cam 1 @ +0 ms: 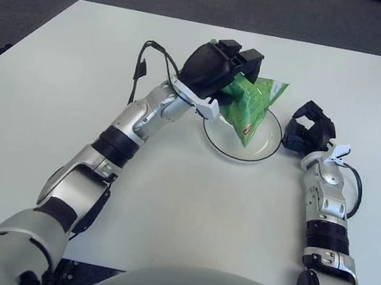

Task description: Put the snack into the plate.

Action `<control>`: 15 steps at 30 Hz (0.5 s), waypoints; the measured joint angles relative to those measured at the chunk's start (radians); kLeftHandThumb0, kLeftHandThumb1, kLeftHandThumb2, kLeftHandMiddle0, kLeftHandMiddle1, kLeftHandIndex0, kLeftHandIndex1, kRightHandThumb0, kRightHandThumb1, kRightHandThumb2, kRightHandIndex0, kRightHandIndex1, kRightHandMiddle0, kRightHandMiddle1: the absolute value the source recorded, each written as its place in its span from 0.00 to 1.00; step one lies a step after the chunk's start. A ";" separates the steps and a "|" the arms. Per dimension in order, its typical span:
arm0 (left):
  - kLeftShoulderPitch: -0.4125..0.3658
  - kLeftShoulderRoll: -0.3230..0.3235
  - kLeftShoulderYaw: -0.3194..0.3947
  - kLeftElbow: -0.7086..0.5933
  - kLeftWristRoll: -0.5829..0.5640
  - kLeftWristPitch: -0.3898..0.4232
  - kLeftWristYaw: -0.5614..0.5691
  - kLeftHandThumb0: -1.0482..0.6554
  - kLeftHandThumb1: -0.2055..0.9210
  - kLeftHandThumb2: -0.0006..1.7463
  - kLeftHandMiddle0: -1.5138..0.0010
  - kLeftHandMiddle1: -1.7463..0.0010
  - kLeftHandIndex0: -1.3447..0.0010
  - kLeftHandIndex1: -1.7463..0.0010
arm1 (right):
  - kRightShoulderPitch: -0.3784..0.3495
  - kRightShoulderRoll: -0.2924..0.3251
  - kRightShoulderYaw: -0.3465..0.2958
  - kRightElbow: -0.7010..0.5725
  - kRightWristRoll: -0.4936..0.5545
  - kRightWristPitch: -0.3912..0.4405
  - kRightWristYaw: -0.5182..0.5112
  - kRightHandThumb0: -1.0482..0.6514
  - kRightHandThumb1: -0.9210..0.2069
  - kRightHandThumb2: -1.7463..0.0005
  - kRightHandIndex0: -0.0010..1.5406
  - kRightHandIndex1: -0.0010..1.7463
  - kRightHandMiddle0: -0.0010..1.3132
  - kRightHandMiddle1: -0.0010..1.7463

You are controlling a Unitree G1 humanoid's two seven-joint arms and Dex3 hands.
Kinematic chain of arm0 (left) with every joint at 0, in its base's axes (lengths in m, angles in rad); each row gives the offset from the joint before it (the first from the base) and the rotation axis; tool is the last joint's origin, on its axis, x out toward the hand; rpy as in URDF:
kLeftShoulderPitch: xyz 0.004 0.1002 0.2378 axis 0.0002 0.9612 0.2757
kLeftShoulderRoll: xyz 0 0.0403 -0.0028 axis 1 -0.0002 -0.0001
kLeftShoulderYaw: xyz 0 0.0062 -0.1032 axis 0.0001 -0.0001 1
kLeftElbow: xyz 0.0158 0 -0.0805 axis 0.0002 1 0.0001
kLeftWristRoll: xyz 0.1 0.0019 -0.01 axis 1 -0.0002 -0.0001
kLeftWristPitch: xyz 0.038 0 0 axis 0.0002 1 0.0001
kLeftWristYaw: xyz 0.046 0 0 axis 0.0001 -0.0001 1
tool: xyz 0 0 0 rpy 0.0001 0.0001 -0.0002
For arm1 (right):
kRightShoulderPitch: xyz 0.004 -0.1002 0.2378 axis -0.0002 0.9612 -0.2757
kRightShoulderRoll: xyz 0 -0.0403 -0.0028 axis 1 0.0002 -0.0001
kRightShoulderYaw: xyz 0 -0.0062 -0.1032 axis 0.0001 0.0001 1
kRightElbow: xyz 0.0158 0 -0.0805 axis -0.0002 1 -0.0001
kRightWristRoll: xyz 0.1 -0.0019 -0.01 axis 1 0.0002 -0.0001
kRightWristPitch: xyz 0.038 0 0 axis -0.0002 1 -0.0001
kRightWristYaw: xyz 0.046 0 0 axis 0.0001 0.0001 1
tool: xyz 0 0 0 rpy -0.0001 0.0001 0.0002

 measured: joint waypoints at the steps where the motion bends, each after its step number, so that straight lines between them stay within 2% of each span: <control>1: -0.001 -0.005 0.000 0.007 -0.007 -0.002 -0.003 0.61 0.12 1.00 0.40 0.02 0.49 0.00 | 0.000 0.000 0.000 -0.001 0.000 0.000 0.000 0.30 0.65 0.15 0.87 1.00 0.55 1.00; 15: -0.002 -0.043 -0.002 0.038 -0.092 -0.040 -0.077 0.61 0.11 1.00 0.39 0.04 0.49 0.00 | 0.006 0.008 0.005 -0.018 0.000 0.016 -0.017 0.30 0.65 0.15 0.87 1.00 0.55 1.00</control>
